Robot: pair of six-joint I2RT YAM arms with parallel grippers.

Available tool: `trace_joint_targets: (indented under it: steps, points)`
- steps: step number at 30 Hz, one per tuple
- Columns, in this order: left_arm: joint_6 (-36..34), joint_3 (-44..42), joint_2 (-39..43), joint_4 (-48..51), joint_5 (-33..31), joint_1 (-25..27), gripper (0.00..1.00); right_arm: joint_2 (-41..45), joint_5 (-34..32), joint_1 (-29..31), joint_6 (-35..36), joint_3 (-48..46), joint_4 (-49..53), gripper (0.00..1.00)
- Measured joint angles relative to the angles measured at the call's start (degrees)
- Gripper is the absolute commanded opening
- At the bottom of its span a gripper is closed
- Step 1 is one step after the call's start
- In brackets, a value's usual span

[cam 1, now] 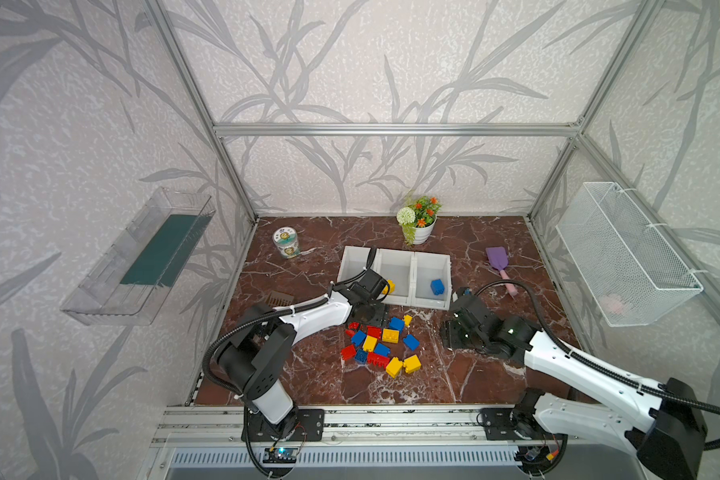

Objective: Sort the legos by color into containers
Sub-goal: 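Return the left gripper to the pile and grasp a red brick, then carry the red brick with the left gripper into the compartment nearest it and release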

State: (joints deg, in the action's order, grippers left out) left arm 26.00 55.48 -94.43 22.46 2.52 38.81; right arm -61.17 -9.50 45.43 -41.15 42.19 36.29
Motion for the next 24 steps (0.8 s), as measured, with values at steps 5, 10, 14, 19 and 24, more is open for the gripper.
trace_joint_targets:
  steps: [5,10,14,19,24]
  points:
    - [0.15,1.84,-1.75,0.22,0.42,0.72,0.81,0.68,0.02,0.0,-0.72,-0.09,0.02,0.7]
    - [0.15,2.64,-3.45,0.46,0.44,1.4,0.81,1.53,0.0,0.0,-1.31,-0.92,0.04,0.7]
    - [0.15,3.3,-4.83,1.09,0.31,1.77,0.81,1.99,0.0,0.0,-1.99,-1.66,0.02,0.7]
    - [0.11,3.61,-6.6,1.75,-0.5,2.29,0.76,2.69,-0.07,0.0,-2.45,-2.71,0.02,0.7]
    - [-0.59,3.67,-6.6,2.16,-1.64,2.97,0.67,3.34,-0.5,0.0,-3.15,-3.5,-0.04,0.7]
